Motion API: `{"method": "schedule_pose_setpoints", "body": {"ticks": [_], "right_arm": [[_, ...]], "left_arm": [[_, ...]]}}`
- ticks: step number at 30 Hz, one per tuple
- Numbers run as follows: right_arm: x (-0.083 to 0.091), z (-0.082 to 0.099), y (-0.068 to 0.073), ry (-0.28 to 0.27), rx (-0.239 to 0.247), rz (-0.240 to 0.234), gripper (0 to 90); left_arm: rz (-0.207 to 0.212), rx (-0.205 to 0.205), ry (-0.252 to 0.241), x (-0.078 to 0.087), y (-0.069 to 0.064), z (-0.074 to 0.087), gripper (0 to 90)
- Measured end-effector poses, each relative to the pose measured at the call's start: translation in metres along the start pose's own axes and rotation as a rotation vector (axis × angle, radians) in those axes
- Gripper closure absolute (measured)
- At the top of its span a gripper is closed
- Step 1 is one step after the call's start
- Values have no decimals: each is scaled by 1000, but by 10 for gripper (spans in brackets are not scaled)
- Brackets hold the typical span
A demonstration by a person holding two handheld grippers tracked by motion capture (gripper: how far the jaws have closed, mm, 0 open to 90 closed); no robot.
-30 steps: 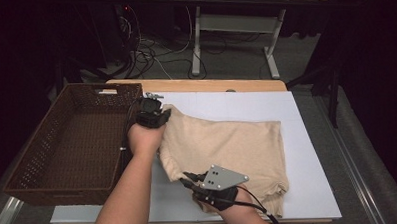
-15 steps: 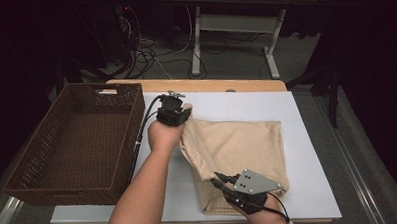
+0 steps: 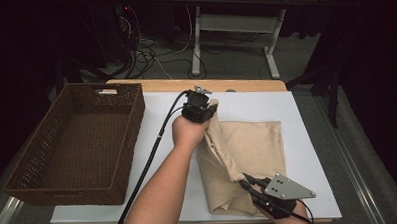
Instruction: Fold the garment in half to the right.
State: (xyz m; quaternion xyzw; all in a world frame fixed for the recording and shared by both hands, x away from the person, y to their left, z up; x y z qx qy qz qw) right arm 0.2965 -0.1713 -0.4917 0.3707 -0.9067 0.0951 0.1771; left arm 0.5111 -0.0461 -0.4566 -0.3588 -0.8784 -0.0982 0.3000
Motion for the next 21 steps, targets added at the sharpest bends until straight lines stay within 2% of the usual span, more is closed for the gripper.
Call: {"method": "schedule_pose_setpoints", "body": {"ticks": [2,4,12,16,19,21], "right_arm": [[8,4,-4,-2,-3,20,819],[15,9,-10,-3,-14,36,819],[38,28,-34,18,-44,97,819],[48,43,-49,36,-72,131,819],[49,52,-55,48,-90,145,819],[47,57,-56,65,-85,145,819]], "left_arm": [[12,-30,1,-9,-12,-9,776],[23,-42,0,-19,-22,-14,776],[73,-45,4,-53,-55,-19,775],[102,-5,-1,-69,-63,-19,772],[100,-1,16,-78,-65,-14,772],[101,3,25,-83,-66,-11,768]]}}
Point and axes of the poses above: each handheld gripper's, and its own axes: x roughly backward along the jaws, z roughly out of its underside, y roughly to its left, the point moved 8 cm from there along -x, roughly forward along the jaws, and after that the axes turned 7 degrees about -x, right-handed, at the moved point
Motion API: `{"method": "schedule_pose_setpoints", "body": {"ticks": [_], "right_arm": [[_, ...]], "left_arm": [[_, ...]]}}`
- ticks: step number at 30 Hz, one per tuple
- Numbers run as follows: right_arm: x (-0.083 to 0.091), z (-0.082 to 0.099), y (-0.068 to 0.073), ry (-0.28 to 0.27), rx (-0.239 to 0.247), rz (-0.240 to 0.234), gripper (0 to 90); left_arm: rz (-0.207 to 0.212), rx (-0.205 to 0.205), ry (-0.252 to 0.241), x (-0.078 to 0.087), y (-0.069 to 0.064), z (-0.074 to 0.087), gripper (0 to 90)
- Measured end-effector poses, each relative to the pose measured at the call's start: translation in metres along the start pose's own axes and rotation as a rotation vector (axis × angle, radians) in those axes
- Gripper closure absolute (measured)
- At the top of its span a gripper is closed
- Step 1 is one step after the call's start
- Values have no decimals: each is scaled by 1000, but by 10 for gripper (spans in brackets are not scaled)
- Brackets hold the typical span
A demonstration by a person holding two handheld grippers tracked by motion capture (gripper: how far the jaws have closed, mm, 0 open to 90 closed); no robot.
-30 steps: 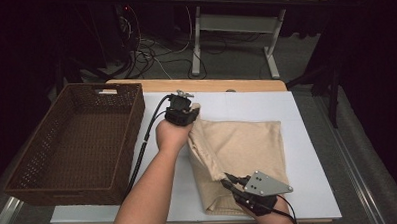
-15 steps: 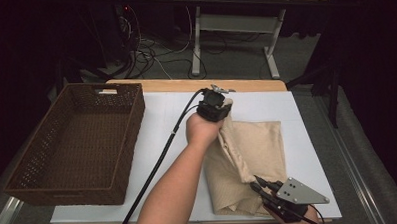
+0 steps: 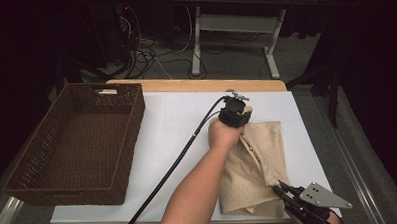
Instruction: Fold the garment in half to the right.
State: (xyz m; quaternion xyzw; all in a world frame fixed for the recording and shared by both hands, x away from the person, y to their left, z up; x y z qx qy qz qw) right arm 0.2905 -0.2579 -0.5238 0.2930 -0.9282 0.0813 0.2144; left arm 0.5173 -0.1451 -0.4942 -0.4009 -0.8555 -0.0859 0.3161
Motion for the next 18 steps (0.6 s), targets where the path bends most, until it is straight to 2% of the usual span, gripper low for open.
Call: {"method": "schedule_pose_setpoints", "body": {"ticks": [2,4,5,9,11,13,15,16,18], "right_arm": [[-2,3,0,11,8,0,819],[-3,4,1,16,5,-2,819],[-3,4,0,16,9,-4,820],[-5,4,-1,18,5,-5,819],[-6,3,0,18,8,-6,819],[-8,2,-1,18,10,-7,819],[-8,1,-1,16,10,-8,819],[-9,0,0,18,15,-9,819],[-10,0,0,17,19,-12,820]], "left_arm": [[11,9,-2,0,-1,1,752],[56,12,-16,3,-2,1,706],[72,20,-22,5,-2,0,654],[66,1,-25,16,-2,1,532],[53,-22,-20,21,-2,3,468],[41,-26,-17,24,-2,4,400],[26,-36,-29,31,-2,7,369],[21,-36,-33,35,-2,9,309],[12,-37,-42,45,-1,14,297]]}}
Point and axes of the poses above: each handheld gripper's, and its own axes: x roughly backward along the jaws, z roughly out of its underside, y roughly to its left, the point moved 8 cm from there along -x, roughly forward along the jaws, and after that the axes turned 7 degrees about -x, right-handed, at the moved point
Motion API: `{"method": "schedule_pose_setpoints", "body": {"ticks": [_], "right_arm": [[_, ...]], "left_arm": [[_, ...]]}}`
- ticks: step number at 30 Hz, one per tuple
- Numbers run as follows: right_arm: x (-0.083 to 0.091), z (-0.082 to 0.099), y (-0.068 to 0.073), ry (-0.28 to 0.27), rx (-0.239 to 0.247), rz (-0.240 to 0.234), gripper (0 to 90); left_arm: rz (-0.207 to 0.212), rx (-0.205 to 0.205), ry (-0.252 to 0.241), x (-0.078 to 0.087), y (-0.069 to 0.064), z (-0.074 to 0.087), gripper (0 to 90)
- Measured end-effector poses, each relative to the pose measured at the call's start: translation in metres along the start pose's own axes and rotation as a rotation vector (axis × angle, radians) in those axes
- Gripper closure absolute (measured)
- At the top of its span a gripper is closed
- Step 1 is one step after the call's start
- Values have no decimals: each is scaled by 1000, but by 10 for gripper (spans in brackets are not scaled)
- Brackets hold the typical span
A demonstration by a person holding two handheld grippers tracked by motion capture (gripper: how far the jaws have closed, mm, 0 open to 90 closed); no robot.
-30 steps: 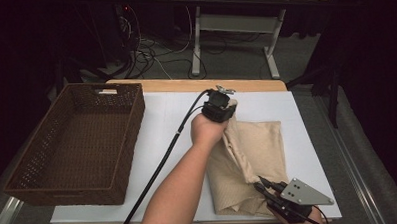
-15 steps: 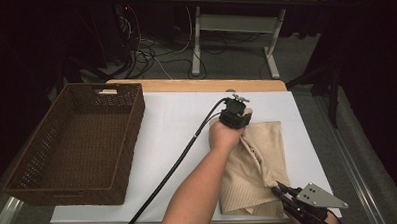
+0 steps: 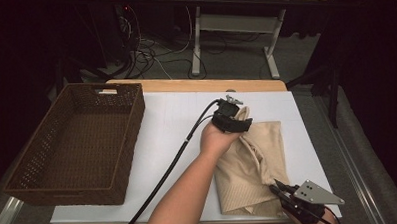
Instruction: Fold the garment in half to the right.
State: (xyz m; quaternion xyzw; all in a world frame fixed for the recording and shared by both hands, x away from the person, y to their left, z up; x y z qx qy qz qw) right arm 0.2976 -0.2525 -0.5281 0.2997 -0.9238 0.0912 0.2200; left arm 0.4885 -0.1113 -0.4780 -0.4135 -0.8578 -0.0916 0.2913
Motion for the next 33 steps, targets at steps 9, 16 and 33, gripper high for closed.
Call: {"method": "schedule_pose_setpoints", "body": {"ticks": [9,16,33], "right_arm": [[-2,1,0,13,3,16,820],[-1,1,-1,17,4,29,820],[13,20,-2,60,-10,60,818]], "left_arm": [[-32,-76,-59,47,6,42,659],[17,-117,-9,53,-11,91,763],[66,-104,13,8,-30,102,721]]}}
Point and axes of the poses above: each handheld gripper's, and its own axes: x roughly backward along the jaws, z roughly out of its underside, y roughly to its left, the point moved 8 cm from there along -x, roughly forward along the jaws, and after that the axes turned 7 degrees about -x, right-handed, at the moved point
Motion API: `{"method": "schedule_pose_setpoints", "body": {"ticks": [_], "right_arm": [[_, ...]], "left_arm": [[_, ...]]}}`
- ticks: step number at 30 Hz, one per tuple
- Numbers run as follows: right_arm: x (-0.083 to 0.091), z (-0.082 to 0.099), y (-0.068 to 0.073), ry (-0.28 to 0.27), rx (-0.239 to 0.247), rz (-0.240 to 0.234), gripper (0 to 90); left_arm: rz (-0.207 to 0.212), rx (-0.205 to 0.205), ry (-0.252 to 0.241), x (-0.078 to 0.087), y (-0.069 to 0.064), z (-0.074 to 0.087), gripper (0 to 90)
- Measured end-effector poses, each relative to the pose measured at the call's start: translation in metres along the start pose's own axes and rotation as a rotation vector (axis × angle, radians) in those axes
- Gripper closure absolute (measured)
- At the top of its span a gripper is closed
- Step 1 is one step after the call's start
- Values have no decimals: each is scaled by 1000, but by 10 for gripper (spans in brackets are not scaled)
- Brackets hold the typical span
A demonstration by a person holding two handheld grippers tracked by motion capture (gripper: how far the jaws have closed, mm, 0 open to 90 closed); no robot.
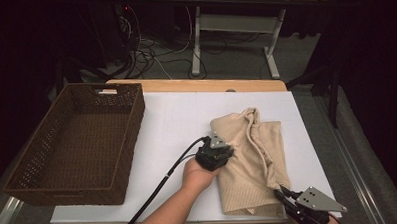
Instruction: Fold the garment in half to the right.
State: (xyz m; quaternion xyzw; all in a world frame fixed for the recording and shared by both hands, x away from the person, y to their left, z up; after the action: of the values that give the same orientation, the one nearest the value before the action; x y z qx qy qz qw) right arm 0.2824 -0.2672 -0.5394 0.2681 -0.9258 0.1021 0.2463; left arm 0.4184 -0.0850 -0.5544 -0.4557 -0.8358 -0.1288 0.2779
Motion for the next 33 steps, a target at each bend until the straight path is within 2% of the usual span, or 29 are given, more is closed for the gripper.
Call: {"method": "schedule_pose_setpoints", "body": {"ticks": [2,5,7,8,9,10,11,14,17,21,24,28,31,33], "right_arm": [[0,4,0,11,-3,-13,817],[-1,3,0,10,-19,-22,795],[0,2,-1,1,-27,-27,740],[0,0,-1,-8,-32,-31,672],[0,0,-1,-8,-32,-31,672],[2,-4,-4,-30,-55,-35,587],[2,-4,-4,-30,-55,-35,587],[6,-11,-9,-77,-90,-24,473],[8,-18,-12,-102,-103,-18,389],[5,-25,-15,-107,-112,-22,313],[-1,-34,-16,-109,-99,-23,317],[-13,-52,-22,-116,-98,-29,323],[-28,-66,-27,-111,-96,-22,318],[-43,-78,-33,-110,-105,-20,314]], "left_arm": [[-3,1,5,0,-2,-2,696],[-18,-9,0,8,-4,-3,605],[-40,-14,-6,20,-2,1,508],[-40,-14,-6,20,-2,1,457],[-50,-17,-5,24,-1,4,457],[-58,-20,-5,29,0,7,396],[-61,-18,-2,35,2,12,396],[-78,4,-10,52,9,25,320],[-84,50,-16,72,14,42,233],[-110,54,12,91,13,62,137],[-120,80,13,102,11,74,94],[-141,101,16,106,12,85,12],[-130,110,12,107,13,88,0],[-133,101,1,111,13,90,0]]}}
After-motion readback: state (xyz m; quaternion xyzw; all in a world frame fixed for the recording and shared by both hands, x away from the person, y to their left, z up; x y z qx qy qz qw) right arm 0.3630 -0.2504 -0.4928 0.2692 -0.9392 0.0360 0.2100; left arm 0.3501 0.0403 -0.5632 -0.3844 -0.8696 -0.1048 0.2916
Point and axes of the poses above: each handheld gripper's, and its own axes: x roughly backward along the jaws, z roughly out of its underside, y roughly to its left, the point moved 8 cm from there along -x, roughly forward along the jaws, and after that the axes turned 7 degrees about -x, right-handed, at the moved point
